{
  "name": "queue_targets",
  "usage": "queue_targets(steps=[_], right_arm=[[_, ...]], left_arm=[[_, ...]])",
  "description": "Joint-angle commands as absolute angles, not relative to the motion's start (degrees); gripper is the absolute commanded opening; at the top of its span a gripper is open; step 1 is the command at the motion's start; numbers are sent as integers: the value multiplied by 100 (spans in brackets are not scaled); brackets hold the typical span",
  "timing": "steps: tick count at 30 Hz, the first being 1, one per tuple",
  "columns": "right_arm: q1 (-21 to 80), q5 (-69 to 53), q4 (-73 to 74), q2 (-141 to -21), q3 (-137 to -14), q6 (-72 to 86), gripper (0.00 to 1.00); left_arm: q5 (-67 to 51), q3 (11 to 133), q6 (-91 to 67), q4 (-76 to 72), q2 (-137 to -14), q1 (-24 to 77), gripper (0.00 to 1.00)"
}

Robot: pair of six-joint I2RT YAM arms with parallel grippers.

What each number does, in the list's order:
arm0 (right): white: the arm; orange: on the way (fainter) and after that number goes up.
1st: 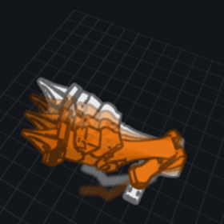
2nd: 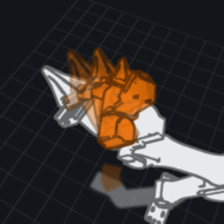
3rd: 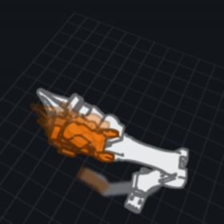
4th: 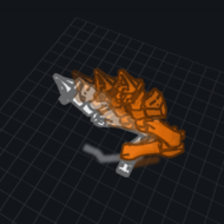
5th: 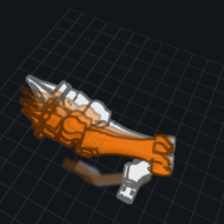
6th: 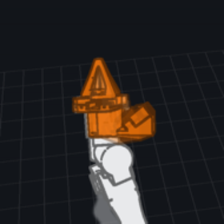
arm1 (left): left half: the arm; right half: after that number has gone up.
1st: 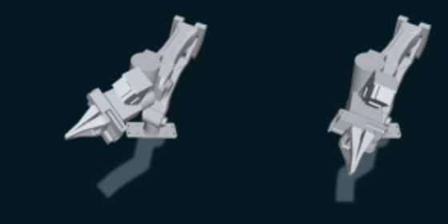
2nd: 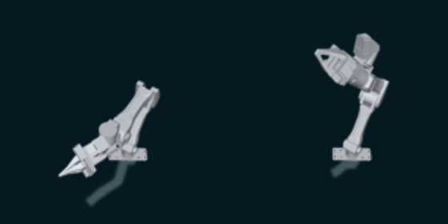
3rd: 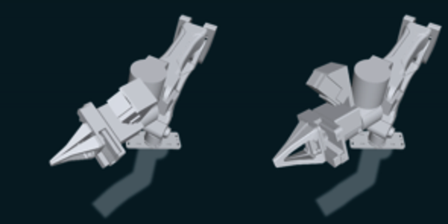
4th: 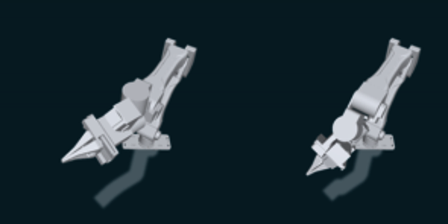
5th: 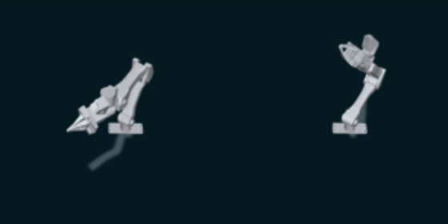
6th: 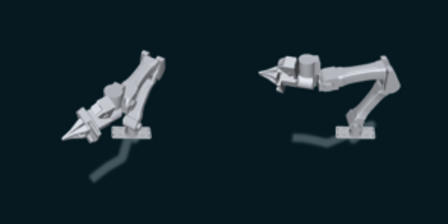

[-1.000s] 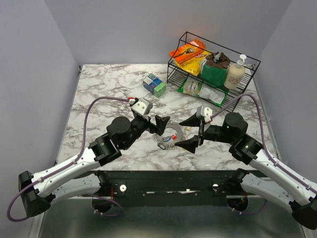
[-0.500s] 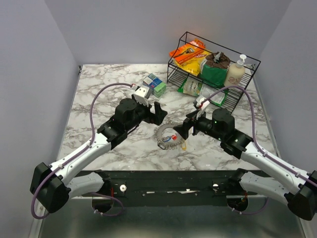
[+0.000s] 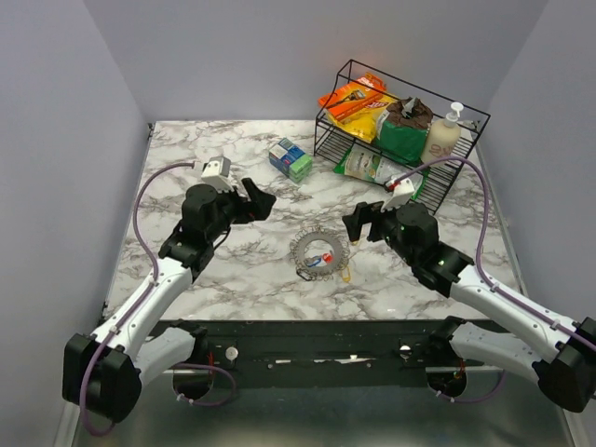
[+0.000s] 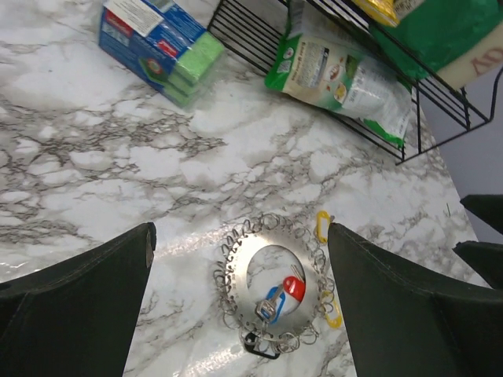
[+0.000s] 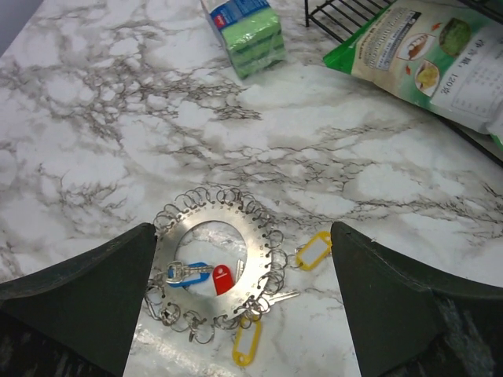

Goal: Put the keys on the keyring

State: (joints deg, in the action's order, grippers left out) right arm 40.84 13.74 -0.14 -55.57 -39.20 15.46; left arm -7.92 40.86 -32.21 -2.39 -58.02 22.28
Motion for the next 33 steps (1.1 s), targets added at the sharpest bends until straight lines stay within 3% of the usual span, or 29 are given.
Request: queue_targets(steps=[1,15,33], right_arm=[[4052,2170,-18,-5476,-3797,1889,100],[4052,2470,-18,-5748,-3876,1995,100],[4052,2312,-26,-5801,-4271,1872,100]], left_arm=[[-545,3815,-3603,-255,-5388,1837,99],[966,3463,-3955,211,-5045,1529,99],[1291,3498,-4262,53,-5176,1538,99]])
